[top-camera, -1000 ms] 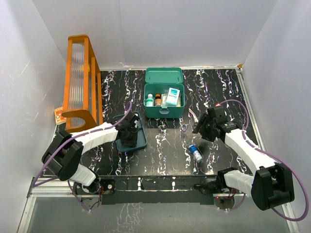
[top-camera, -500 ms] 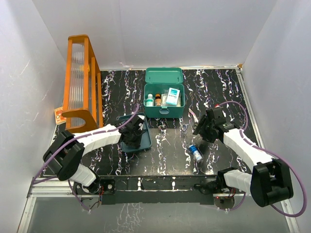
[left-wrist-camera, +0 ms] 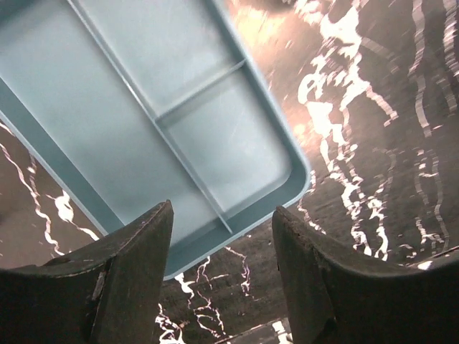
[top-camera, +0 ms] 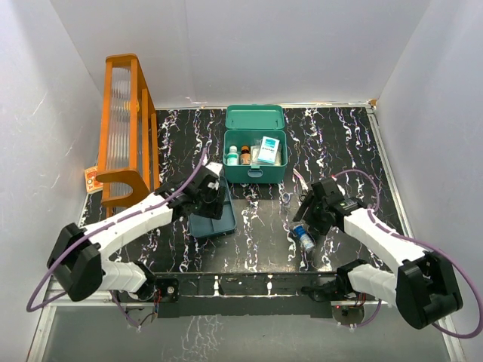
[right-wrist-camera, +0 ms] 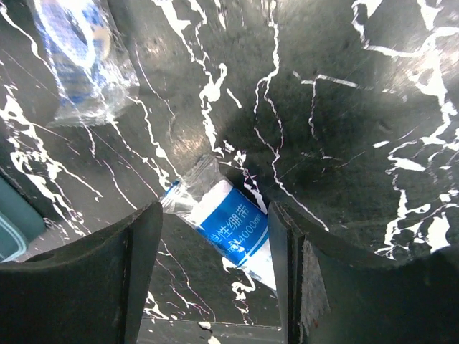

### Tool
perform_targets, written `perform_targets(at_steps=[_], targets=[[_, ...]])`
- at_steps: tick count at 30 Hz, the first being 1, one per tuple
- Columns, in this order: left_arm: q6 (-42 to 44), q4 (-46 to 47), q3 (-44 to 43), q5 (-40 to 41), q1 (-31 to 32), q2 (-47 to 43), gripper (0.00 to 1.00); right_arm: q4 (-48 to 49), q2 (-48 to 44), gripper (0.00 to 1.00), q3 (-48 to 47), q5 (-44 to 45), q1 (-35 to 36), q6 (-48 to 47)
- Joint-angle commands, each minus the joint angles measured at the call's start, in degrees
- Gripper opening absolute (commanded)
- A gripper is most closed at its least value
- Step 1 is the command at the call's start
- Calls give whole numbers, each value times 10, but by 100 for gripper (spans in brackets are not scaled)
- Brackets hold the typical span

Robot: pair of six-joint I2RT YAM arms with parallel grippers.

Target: Organize the medicine kit

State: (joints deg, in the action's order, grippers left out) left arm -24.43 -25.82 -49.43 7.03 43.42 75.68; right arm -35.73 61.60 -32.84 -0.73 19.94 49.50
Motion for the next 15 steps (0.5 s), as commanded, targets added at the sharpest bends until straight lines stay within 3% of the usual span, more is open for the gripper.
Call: perform_targets(at_steps=[1, 9, 15], targets=[[59, -6, -44, 38, 3, -49, 57, 12, 28, 59, -4, 43, 44, 49], [62, 122, 14, 79, 3, -140, 63, -35, 20, 53, -1, 85, 133, 101], [65, 155, 30, 112, 3, -171, 64, -88, 39, 53, -23, 131, 169, 106]])
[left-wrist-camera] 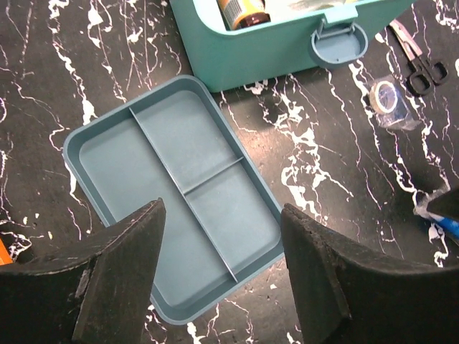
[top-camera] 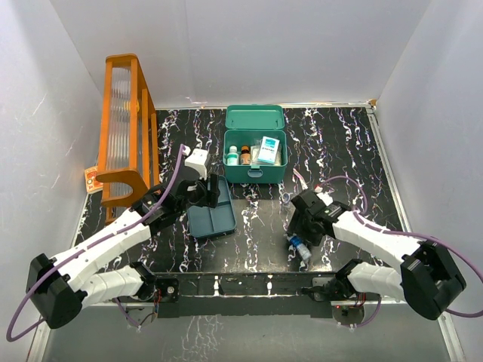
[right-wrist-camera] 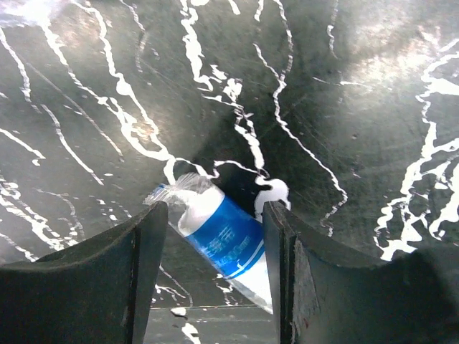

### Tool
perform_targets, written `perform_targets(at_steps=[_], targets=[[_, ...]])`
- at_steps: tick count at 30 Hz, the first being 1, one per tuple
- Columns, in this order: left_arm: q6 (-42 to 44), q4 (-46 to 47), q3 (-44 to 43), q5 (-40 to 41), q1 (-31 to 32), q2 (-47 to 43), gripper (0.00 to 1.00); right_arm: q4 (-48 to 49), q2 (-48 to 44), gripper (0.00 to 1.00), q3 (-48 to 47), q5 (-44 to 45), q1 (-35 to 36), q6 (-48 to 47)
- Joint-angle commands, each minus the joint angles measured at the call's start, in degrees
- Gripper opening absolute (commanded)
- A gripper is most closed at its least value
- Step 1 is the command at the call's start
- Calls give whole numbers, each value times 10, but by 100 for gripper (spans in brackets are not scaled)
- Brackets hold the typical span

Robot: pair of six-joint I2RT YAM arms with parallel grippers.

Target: Organize the medicine kit

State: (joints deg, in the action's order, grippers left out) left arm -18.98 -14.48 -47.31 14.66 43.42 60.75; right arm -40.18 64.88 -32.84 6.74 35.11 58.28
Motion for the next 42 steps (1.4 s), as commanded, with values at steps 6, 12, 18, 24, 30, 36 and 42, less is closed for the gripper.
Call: perform_targets(at_steps=[6, 12, 18, 24, 30, 36, 42], targets=[[12, 41, 5, 42, 3, -22, 66, -108, -2, 58, -71, 88, 32, 5], [7, 41, 7, 39, 3, -16, 66, -136, -45, 59, -68, 75, 31, 13], [5, 40, 12, 37, 3, -18, 67, -158, -88, 57, -34, 74, 32, 64], [3, 39, 12, 39, 3, -18, 67, -163, -90, 35, -40, 66, 33, 69], [1, 36, 18, 40, 3, -21, 67, -177, -68, 38, -50, 65, 32, 61], [1, 34, 23, 48, 3, -23, 68, -141, -40, 40, -33, 34, 42, 58], [3, 34, 25, 53, 3, -23, 68, -115, -3, 39, -21, 25, 50, 56]])
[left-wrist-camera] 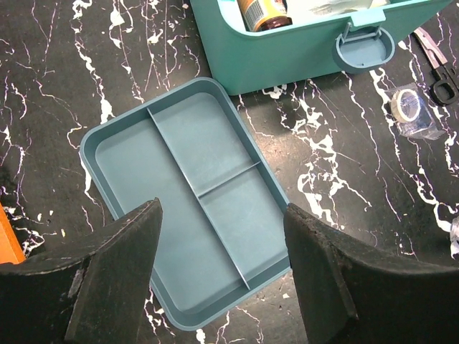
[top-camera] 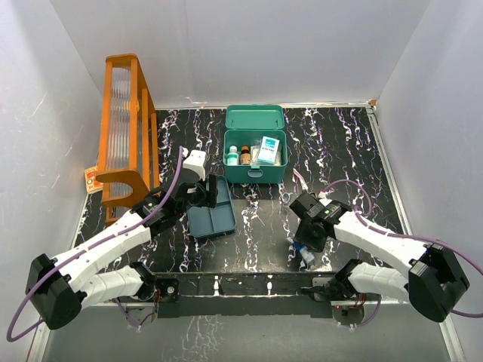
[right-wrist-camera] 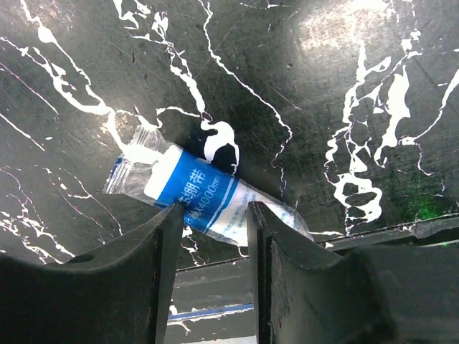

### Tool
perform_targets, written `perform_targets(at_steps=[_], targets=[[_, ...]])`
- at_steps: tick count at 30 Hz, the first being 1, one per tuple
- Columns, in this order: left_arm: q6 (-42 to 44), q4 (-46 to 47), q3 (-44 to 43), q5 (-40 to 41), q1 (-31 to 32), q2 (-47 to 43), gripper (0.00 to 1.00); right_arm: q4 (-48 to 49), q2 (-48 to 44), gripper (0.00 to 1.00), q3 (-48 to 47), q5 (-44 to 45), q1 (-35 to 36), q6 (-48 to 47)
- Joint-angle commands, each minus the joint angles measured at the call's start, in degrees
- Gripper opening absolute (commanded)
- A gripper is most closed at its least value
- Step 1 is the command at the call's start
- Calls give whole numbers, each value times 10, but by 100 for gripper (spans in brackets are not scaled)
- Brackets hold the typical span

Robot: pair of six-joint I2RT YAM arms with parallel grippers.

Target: Organize the medicine kit

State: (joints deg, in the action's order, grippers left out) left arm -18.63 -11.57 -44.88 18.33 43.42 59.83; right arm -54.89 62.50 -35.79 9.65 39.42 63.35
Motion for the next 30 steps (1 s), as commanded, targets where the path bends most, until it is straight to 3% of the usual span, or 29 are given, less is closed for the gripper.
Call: perform_targets(at_steps=[1, 6, 16, 23, 30], targets=[[0, 5, 1, 18, 3, -14, 68, 38, 28, 39, 11, -5, 8, 5], [2, 7, 3, 21, 3, -17, 68, 93, 50, 40, 27, -32, 9, -4], [2, 2, 0, 29, 3, -25, 69, 182, 64, 18, -6, -60, 12, -6], [-12, -32, -19, 62, 3, -42, 69, 266, 77, 18, -37, -76, 46, 26], [-39, -82, -52, 127, 3, -78, 70, 368, 141, 20, -128, -26, 146, 82]])
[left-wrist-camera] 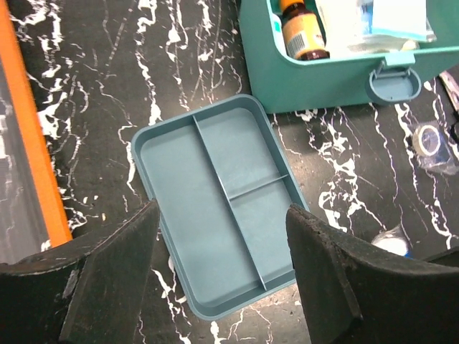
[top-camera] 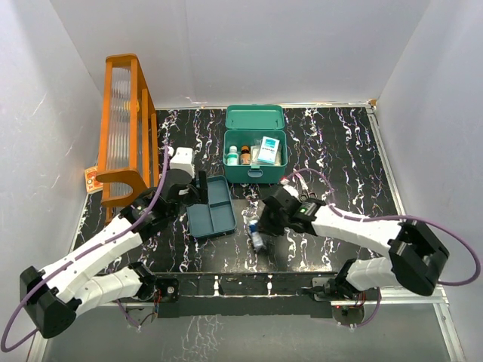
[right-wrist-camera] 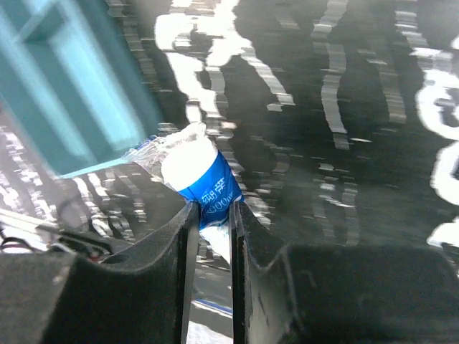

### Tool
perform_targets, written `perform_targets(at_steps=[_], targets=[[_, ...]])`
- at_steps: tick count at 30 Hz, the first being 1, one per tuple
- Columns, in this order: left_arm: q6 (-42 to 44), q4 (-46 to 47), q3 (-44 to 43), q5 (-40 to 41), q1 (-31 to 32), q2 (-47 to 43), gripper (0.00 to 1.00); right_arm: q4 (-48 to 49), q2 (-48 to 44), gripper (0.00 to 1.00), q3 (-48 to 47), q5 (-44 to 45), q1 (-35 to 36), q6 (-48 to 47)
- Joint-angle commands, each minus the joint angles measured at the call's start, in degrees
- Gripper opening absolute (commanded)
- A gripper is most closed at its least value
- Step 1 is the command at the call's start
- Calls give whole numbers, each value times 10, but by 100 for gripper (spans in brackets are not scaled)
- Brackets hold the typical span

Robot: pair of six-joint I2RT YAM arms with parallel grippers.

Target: Organize the medicine kit

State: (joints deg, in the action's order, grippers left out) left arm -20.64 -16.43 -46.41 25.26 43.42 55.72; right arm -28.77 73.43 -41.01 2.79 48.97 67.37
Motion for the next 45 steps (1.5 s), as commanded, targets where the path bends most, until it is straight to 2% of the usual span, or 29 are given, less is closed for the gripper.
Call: perform_targets(at_steps=[1, 9, 15, 20, 25, 28, 32, 37, 41, 45], targets=[[-22, -39, -40, 66, 3, -43, 71, 121, 45, 20, -96, 57, 63, 45], [-46, -84, -68, 139, 3, -104, 70, 176, 204, 21, -261, 112, 111, 38], [-65, -109, -71, 169, 3, -145, 70, 181, 322, 23, -333, 100, 114, 37], [-90, -138, -70, 157, 3, -146, 70, 158, 357, 34, -371, 119, 120, 27], [-108, -145, -60, 142, 3, -145, 71, 154, 342, 46, -387, 152, 121, -7], [-108, -145, -58, 132, 3, -138, 71, 148, 323, 46, -384, 163, 121, -18], [-96, -143, -59, 94, 3, -110, 70, 158, 271, 42, -332, 187, 120, -26], [-99, -143, -56, 44, 3, -57, 52, 145, 172, 37, -242, 233, 120, -15], [-125, -161, -50, 45, 3, 4, 36, 109, 102, 35, -171, 270, 120, 8], [-137, -132, -19, 19, 3, 42, 30, 71, 45, 35, -120, 302, 115, 21]])
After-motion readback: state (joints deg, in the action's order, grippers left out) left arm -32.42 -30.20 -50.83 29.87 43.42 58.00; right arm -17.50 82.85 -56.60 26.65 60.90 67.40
